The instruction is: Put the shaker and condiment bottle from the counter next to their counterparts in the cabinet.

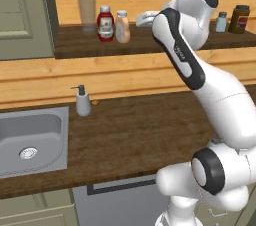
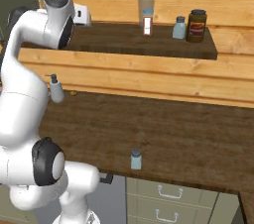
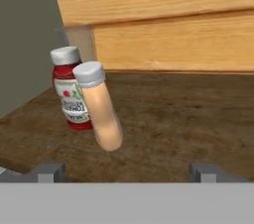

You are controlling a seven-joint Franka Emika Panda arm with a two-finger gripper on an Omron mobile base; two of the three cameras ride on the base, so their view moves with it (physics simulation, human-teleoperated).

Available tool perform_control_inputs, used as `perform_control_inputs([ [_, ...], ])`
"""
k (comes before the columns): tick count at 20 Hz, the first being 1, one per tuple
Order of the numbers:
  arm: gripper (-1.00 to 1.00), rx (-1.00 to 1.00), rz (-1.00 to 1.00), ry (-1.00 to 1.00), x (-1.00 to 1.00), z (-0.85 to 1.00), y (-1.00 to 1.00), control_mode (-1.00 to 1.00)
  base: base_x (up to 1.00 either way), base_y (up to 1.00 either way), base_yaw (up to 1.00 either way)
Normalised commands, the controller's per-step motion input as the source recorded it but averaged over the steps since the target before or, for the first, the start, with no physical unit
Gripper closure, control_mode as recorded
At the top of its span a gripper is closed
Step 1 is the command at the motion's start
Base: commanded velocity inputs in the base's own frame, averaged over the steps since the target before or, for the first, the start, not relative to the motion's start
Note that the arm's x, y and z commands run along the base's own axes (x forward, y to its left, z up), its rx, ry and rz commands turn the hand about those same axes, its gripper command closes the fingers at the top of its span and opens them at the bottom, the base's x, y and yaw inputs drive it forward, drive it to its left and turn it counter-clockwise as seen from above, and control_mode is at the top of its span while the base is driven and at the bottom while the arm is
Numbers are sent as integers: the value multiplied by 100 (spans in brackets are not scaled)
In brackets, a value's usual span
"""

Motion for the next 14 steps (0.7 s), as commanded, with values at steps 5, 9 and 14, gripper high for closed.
perform_control_inputs([
  [5,-100,0,-27,0,-63,0,-49,-100,0,0,0],
  [9,-100,0,-30,0,-61,0,-32,-100,0,0,0],
  [14,-100,0,-32,0,-62,0,-24,-100,0,0,0],
])
